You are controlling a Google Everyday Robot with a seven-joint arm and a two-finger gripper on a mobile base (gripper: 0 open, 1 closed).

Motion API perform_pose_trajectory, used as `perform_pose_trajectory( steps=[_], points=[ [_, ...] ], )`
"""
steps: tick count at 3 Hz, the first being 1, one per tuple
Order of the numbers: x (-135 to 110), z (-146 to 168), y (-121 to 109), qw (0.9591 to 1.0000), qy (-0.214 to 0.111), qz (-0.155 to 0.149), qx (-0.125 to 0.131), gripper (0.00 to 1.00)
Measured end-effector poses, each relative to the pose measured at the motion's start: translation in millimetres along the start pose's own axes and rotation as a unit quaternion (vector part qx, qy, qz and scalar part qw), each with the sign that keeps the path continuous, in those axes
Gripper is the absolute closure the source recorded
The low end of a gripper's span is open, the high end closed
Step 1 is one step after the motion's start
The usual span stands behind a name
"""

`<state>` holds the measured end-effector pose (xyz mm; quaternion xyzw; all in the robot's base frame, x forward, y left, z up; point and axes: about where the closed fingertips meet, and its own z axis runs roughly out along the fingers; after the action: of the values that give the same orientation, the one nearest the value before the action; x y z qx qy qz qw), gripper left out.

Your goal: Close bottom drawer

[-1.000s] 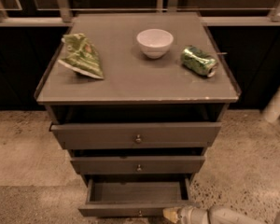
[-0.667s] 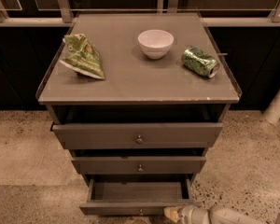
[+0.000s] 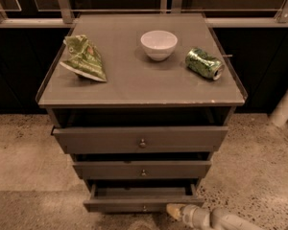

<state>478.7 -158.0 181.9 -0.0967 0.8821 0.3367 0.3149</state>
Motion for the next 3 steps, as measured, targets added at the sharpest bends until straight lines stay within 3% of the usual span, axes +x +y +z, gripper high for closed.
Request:
perform_pose_trajectory(
  steps=[1,2,3],
  points=[
    [0.5,-0.2,0.3,1.0000,0.000,0.000,0.000,1.00],
    [-28.9,11.2,-5.3,0.9994,-0.029,-0.014,0.016,1.00],
    [-28.5,11.1,-4.9,0.9994,-0.029,-0.014,0.016,1.00]
  ],
)
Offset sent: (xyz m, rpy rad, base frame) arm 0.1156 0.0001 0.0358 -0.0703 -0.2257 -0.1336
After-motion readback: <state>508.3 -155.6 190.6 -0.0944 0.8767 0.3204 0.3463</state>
